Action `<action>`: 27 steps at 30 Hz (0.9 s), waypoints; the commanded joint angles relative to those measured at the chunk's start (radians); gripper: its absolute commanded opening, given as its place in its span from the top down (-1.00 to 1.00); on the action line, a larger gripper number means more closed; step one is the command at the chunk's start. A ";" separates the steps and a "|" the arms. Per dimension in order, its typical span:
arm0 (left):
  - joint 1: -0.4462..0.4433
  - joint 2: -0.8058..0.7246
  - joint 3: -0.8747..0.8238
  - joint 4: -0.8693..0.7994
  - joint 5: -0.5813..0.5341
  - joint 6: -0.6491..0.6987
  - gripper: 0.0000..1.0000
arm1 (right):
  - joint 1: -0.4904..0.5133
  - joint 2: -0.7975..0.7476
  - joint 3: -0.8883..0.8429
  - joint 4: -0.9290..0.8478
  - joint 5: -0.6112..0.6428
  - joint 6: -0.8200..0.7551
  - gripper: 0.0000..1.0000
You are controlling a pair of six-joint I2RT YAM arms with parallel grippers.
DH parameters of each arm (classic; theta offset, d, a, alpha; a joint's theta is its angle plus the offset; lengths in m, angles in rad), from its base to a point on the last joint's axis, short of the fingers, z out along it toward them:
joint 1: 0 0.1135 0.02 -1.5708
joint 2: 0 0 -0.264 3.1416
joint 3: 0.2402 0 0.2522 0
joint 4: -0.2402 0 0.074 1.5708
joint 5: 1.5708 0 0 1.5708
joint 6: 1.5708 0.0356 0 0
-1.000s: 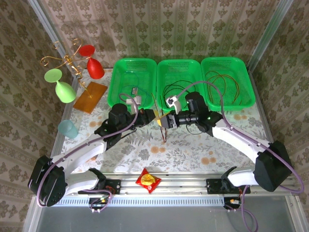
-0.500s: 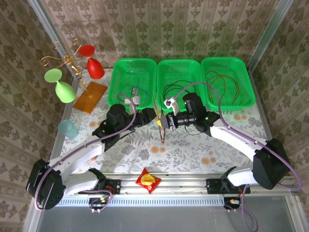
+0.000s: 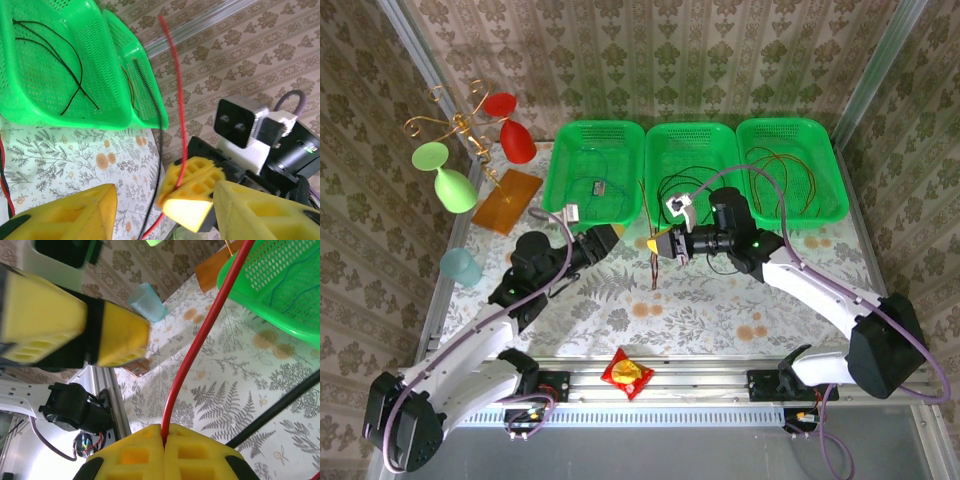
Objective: Untangle the cables
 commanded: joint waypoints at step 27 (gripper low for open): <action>-0.026 0.549 0.089 0.882 0.175 -0.319 -0.18 | 0.007 -0.066 -0.024 0.154 -0.152 0.155 1.00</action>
